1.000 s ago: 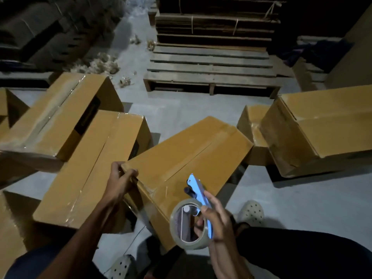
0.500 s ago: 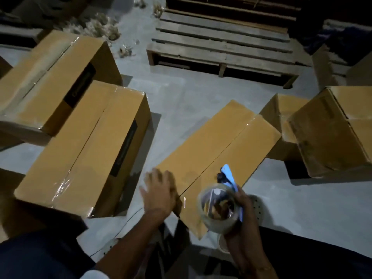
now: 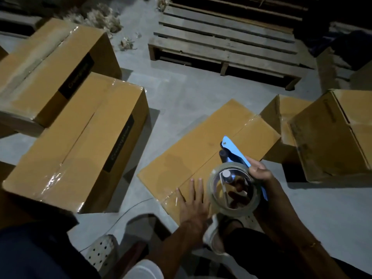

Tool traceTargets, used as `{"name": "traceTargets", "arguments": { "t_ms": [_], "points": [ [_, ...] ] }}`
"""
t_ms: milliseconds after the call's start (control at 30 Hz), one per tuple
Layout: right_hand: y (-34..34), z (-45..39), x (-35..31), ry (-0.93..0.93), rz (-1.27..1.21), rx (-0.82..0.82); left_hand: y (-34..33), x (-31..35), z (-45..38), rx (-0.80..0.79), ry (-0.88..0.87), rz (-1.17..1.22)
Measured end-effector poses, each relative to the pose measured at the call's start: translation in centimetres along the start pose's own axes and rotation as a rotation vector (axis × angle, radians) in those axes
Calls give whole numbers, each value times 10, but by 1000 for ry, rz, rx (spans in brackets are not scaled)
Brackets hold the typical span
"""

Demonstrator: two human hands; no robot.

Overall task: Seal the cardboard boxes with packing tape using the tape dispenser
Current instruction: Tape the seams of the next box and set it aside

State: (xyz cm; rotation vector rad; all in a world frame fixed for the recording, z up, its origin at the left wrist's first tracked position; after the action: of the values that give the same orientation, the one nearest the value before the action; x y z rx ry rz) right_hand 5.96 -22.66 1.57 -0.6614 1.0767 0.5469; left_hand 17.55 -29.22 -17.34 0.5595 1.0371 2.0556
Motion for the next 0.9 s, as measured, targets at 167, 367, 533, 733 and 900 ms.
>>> {"name": "traceTargets", "arguments": {
  "t_ms": [167,367,533,733,900],
  "points": [
    [-1,-11,-6,-20,27,25,2,-75,-8,-33,-48,-138],
    [-18,-20,-27,25,-10,2,21,-172,17,-34,-176,-401],
    [-1,-46,-63,143,372,-59,29,-134,13,22,-184,-250],
    [67,-64,-64,93,1053,152,63,-1,-61,122,-421,-123],
    [111,-62,-65,97,1205,229,91,113,-108,186,-548,-236]
  ]
}}
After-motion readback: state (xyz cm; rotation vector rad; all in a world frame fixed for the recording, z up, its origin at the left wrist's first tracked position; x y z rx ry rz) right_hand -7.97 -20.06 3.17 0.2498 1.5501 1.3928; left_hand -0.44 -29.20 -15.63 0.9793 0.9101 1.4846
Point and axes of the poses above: each hand's wrist, its own z-axis away from the middle knuckle, its own y-axis out of the back of the hand, x = y × z, the point moved 3 cm from there along -z, towards the middle knuckle, and after that the axes turned 8 degrees about y, right-handed, at the moved point
